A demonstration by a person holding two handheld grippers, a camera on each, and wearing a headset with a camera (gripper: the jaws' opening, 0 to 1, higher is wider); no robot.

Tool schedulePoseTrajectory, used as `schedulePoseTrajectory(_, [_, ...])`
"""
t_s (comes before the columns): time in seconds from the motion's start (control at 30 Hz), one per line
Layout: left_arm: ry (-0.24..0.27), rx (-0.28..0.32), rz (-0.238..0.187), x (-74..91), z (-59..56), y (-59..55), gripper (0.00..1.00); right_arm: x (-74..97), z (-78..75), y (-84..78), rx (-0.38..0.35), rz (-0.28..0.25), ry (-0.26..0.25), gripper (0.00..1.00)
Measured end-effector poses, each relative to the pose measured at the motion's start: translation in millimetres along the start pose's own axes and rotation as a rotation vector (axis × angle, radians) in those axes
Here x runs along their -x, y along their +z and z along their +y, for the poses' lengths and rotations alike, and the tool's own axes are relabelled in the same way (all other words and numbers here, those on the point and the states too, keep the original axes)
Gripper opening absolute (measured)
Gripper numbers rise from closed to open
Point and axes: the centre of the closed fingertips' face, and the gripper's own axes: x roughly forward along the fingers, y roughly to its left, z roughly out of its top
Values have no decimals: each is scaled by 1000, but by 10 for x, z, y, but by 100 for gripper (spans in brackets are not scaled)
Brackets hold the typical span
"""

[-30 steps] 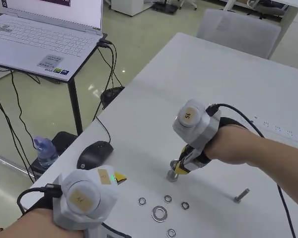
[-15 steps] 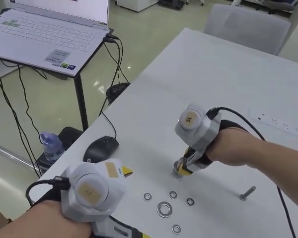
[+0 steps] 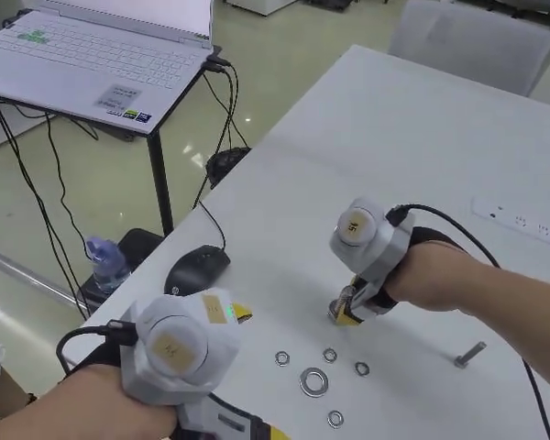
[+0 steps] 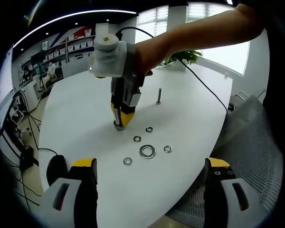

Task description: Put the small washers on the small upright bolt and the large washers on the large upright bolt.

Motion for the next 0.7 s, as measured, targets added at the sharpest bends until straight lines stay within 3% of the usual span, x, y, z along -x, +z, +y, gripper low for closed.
schedulePoseTrajectory(0.7, [-10,-5,7,-7,5,4,92,-33,-59,-22,-6,1,-3,26])
